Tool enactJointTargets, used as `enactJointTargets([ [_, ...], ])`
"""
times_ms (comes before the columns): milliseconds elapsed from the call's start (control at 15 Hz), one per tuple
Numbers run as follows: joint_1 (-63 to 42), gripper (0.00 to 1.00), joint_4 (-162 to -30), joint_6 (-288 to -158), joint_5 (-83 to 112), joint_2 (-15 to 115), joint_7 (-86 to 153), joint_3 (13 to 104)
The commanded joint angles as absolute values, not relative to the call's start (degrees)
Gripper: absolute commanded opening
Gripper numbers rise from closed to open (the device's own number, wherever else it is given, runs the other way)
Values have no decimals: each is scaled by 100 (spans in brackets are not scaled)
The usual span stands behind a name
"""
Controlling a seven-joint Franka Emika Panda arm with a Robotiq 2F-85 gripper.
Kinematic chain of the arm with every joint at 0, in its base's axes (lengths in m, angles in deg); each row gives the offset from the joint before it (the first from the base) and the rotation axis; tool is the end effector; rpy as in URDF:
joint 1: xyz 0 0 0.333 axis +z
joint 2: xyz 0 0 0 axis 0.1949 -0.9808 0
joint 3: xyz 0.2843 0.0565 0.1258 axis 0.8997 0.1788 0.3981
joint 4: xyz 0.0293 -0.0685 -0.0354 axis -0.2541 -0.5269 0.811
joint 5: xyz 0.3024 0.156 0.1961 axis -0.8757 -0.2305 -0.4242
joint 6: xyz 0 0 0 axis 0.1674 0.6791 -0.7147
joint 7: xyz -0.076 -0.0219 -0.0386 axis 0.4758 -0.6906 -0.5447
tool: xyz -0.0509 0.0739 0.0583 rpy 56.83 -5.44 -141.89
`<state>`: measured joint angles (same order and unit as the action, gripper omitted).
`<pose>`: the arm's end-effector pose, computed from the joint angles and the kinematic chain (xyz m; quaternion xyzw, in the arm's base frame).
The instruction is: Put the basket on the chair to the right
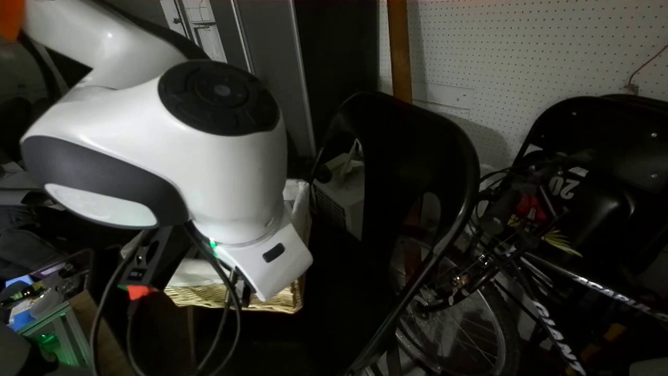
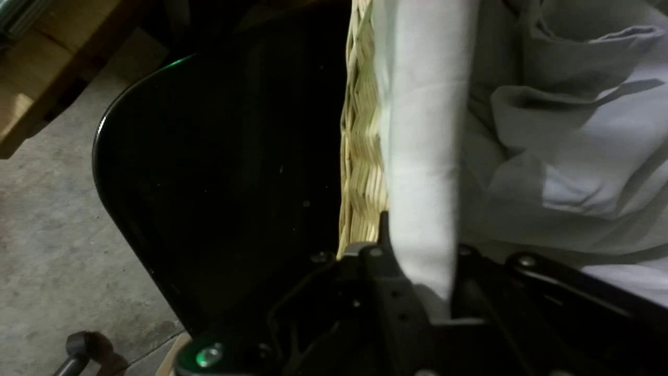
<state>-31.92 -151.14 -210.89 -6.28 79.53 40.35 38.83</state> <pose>0.3042 -0.2686 0.3211 -0.8807 0.4287 0.0448 0.1964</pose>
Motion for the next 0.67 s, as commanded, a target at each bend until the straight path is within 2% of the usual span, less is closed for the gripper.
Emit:
enactJointTargets([
  [0, -3200, 3, -15058, -21351, -983, 7861, 4264, 3776],
  [600, -3142, 3, -14899, -22171, -1716, 7240, 4201, 3788],
])
